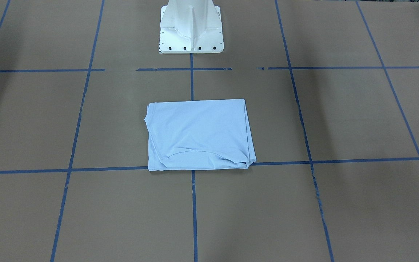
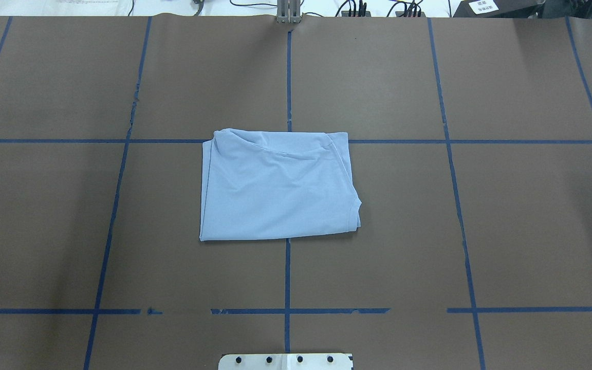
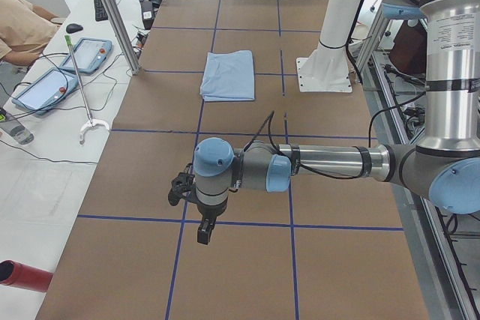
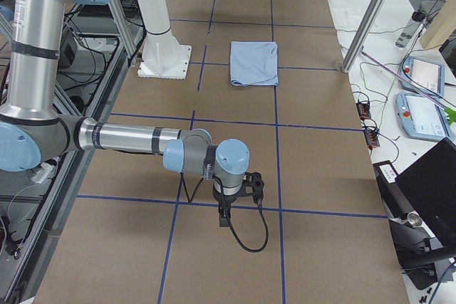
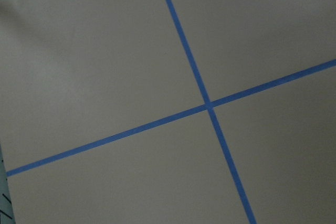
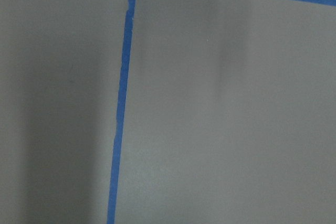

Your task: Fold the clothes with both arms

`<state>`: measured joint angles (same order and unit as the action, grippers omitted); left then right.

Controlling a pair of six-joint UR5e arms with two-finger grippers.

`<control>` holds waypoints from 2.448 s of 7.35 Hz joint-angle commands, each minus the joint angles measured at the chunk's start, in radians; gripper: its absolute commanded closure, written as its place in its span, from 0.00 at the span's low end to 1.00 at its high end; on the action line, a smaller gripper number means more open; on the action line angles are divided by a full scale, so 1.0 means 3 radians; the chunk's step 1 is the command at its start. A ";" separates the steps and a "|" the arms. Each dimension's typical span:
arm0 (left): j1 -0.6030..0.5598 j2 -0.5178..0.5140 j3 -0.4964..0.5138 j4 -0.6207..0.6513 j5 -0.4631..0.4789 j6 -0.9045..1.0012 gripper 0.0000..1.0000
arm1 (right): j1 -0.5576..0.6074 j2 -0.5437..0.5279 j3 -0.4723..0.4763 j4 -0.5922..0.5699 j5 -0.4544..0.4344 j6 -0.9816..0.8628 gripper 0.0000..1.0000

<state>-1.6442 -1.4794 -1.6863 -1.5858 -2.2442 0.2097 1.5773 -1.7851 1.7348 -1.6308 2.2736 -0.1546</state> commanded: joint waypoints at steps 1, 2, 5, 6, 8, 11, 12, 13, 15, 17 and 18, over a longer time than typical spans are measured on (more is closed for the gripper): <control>-0.0021 -0.0013 -0.0004 0.0188 -0.0036 0.0022 0.00 | 0.0014 -0.0022 0.0001 0.0016 0.0065 0.0004 0.00; -0.0021 -0.0028 -0.0029 0.0188 -0.0036 0.0022 0.00 | 0.0014 -0.0027 0.0006 0.0016 0.0060 0.0004 0.00; -0.0011 -0.0034 -0.0024 0.0157 -0.0413 -0.0003 0.00 | 0.0009 -0.0022 0.0006 0.0016 0.0060 0.0009 0.00; -0.0011 -0.0034 -0.0034 0.0157 -0.0419 0.0007 0.00 | 0.0014 -0.0022 -0.0015 0.0016 0.0055 0.0009 0.00; -0.0011 -0.0023 -0.0029 0.0142 -0.0430 0.0017 0.00 | 0.0014 -0.0027 -0.0025 0.0016 0.0055 0.0009 0.00; 0.0009 0.0017 -0.0050 -0.0011 -0.0399 0.0002 0.00 | 0.0014 -0.0022 -0.0035 0.0016 0.0060 0.0009 0.00; 0.0009 0.0028 -0.0055 -0.0016 -0.0399 -0.0008 0.00 | 0.0009 -0.0022 -0.0030 0.0016 0.0060 0.0009 0.00; 0.0009 0.0028 -0.0055 -0.0016 -0.0399 -0.0009 0.00 | 0.0014 -0.0017 -0.0020 0.0016 0.0060 0.0009 0.00; 0.0009 0.0033 -0.0050 -0.0011 -0.0399 -0.0004 0.00 | 0.0014 -0.0017 -0.0030 0.0016 0.0060 0.0009 0.00; 0.0009 0.0033 -0.0045 -0.0011 -0.0399 -0.0009 0.00 | 0.0014 -0.0007 -0.0030 0.0072 0.0040 0.0004 0.00; 0.0009 0.0033 -0.0050 -0.0011 -0.0399 0.0007 0.00 | 0.0014 -0.0002 -0.0005 0.0077 0.0040 -0.0032 0.00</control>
<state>-1.6414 -1.4696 -1.7003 -1.5892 -2.3639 0.2082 1.5815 -1.7862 1.7283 -1.6121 2.2870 -0.1553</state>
